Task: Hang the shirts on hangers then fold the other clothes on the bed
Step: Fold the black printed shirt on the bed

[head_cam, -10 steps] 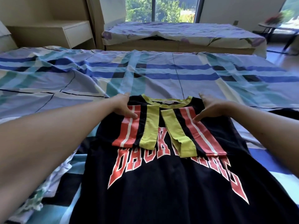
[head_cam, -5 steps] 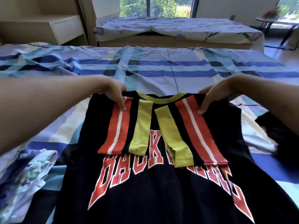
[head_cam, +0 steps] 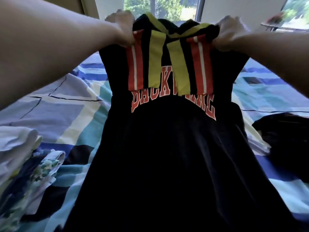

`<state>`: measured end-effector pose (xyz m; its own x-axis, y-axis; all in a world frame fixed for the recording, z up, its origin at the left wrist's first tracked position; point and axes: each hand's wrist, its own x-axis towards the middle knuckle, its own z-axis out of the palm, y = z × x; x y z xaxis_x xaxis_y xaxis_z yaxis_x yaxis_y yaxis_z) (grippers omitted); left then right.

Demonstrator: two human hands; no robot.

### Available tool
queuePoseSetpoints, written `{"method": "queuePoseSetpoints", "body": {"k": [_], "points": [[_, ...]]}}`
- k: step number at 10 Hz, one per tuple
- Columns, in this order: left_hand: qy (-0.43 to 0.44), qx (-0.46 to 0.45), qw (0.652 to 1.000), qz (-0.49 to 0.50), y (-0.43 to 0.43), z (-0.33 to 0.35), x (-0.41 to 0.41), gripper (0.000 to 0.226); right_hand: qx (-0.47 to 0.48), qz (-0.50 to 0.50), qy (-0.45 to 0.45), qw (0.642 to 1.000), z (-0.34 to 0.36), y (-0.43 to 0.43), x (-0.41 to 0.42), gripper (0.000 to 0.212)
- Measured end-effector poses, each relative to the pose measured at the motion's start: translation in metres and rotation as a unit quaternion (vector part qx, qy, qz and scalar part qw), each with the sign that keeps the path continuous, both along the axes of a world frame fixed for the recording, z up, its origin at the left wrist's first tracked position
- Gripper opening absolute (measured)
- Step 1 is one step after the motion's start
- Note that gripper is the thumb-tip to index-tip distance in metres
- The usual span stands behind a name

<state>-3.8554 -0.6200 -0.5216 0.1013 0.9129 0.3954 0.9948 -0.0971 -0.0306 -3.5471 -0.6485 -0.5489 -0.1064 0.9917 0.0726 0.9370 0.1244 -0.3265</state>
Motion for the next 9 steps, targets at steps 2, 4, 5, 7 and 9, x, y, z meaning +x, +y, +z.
{"method": "queuePoseSetpoints", "body": {"k": [2, 4, 5, 7, 9], "points": [[-0.045, -0.110, 0.986, -0.120, -0.074, -0.024, -0.014, 0.013, 0.050, 0.016, 0.013, 0.999, -0.004, -0.069, 0.008, 0.024], [-0.008, -0.174, 0.956, -0.234, -0.169, -0.036, -0.016, 0.010, 0.003, 0.085, 0.060, 0.995, -0.040, -0.159, 0.036, 0.012], [-0.003, -0.221, 0.935, -0.279, -0.220, -0.056, -0.018, 0.013, -0.016, 0.119, 0.098, 0.988, -0.055, -0.212, 0.042, 0.021], [0.104, -0.267, 0.927, -0.243, -0.286, -0.120, -0.033, 0.033, -0.064, 0.096, 0.094, 0.989, -0.086, -0.262, 0.036, 0.009], [0.044, -0.146, 0.939, -0.308, -0.332, -0.114, -0.048, 0.054, -0.093, 0.070, -0.288, 0.951, -0.056, -0.290, 0.041, 0.064]]}}
